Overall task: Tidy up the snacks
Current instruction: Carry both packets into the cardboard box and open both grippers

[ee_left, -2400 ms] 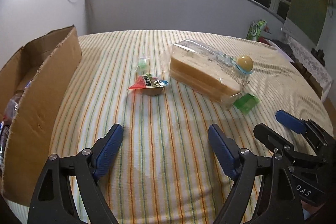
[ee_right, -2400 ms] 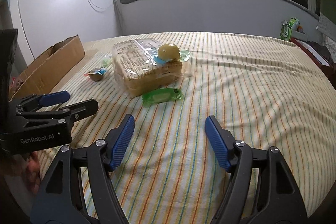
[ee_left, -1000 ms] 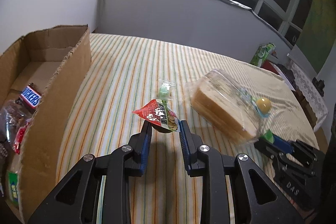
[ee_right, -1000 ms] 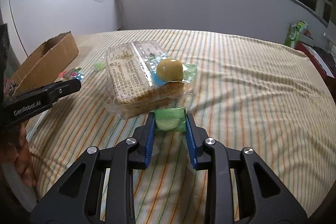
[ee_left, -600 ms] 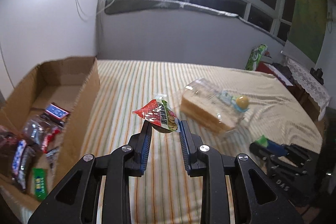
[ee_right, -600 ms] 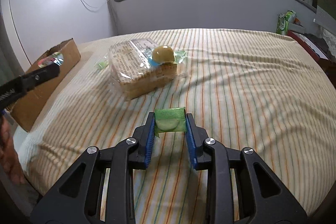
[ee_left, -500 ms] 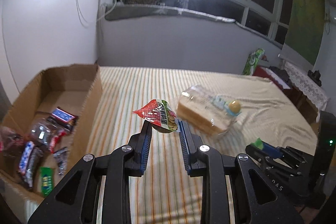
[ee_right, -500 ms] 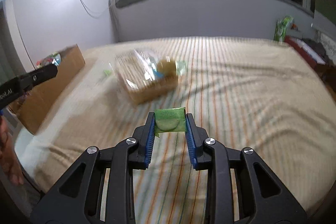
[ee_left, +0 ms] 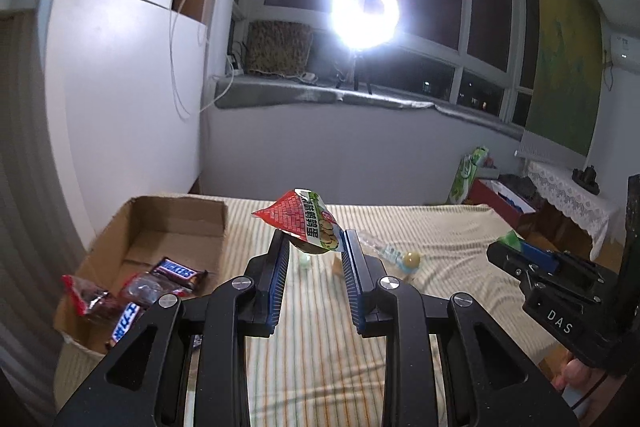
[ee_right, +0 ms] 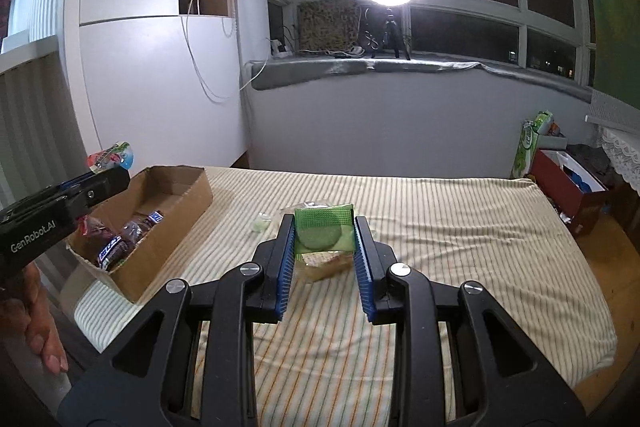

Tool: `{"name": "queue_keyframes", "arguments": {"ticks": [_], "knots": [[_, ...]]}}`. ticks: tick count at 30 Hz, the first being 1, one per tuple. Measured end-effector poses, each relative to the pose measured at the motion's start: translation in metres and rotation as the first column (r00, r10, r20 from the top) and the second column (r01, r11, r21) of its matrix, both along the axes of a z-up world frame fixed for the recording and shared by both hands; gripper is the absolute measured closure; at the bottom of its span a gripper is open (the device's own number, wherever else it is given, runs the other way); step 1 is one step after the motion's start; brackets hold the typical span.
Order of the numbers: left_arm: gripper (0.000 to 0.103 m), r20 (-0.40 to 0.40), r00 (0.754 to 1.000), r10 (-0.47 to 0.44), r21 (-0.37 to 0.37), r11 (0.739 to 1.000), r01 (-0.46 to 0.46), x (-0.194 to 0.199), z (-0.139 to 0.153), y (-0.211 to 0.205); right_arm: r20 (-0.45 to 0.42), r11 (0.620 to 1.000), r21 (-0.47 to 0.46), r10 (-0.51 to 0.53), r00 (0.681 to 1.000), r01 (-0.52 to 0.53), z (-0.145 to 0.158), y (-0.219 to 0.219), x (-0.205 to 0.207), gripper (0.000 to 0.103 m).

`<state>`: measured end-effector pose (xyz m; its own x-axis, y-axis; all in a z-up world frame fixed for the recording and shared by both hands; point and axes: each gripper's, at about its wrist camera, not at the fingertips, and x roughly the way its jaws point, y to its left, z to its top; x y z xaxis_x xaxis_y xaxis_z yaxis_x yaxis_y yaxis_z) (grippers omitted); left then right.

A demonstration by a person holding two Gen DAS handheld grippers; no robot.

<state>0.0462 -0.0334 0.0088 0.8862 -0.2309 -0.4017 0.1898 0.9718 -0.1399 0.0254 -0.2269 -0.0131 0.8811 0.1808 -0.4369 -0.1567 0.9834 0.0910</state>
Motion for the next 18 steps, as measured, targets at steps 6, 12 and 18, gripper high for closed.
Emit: {"name": "queue_keyframes", "arguments": {"ticks": [6,12,18], "knots": [[0.078,-0.01,1.0,0.008,0.002,1.0,-0.008,0.0,-0.005,0.0,-0.017,1.0,0.012,0.006,1.0,-0.006,-0.01,0.0,0.004,0.075],[0.078,-0.047,0.999,0.016,-0.01,1.0,-0.016,0.007,-0.018,0.008,-0.053,1.0,0.019,0.012,0.999,-0.011,-0.026,0.004,0.016,0.075],[0.078,-0.063,0.998,0.023,-0.027,0.999,-0.025,0.011,-0.026,0.022,-0.081,0.999,-0.003,0.049,0.995,-0.05,-0.032,0.032,0.03,0.075]]}}
